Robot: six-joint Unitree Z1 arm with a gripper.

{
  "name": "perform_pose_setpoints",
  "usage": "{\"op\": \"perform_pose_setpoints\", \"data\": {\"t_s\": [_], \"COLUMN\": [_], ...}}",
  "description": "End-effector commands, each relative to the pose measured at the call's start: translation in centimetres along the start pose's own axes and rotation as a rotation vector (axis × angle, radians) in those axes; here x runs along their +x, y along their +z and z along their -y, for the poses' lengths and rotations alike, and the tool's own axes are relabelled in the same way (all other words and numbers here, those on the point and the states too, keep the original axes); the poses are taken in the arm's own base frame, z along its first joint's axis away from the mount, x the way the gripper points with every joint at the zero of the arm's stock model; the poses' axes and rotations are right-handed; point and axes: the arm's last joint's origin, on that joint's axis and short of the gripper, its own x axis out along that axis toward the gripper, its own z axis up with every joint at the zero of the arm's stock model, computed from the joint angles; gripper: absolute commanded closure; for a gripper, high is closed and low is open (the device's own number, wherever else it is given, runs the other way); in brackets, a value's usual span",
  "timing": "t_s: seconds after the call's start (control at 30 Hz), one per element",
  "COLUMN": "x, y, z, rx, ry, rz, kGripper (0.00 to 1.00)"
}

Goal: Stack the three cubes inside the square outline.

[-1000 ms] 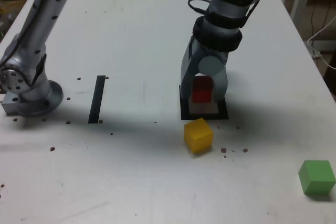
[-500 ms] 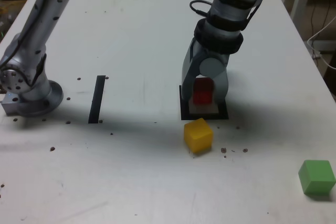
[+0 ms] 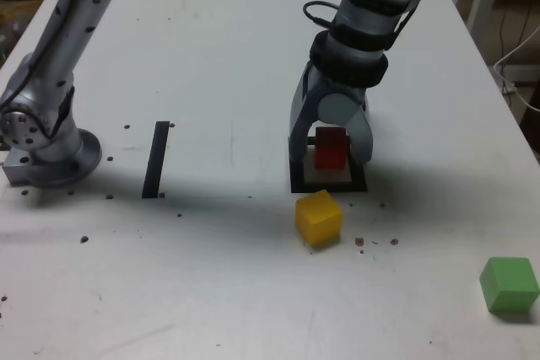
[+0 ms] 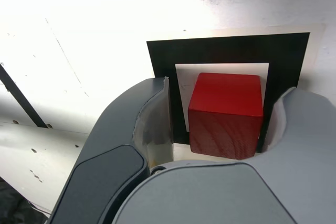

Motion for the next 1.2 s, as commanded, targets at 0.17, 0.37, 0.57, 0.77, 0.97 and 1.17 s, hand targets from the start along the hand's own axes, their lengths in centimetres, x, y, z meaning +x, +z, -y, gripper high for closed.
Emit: {"op": "perform_pose_setpoints", "data": {"t_s": [0.17, 0.37, 0.57, 0.77, 0.97, 1.17], "x": [-1.7, -3.6, -4.2, -4.4, -3.8, -3.1], "y": [-1.5, -3.3, -4.2, -4.8, -5.5, -5.9], "z": [0.2, 1.5, 4.1, 7.2, 9.5, 10.7], "rx": [-0.001, 0.025, 0.038, 0.034, 0.067, 0.057], "ry": [0.019, 0.037, 0.045, 0.062, 0.073, 0.063], "rz": [0.044, 0.094, 0.112, 0.115, 0.098, 0.073], "kGripper": [0.01, 0.01, 0.01, 0.00, 0.01, 0.01]}}
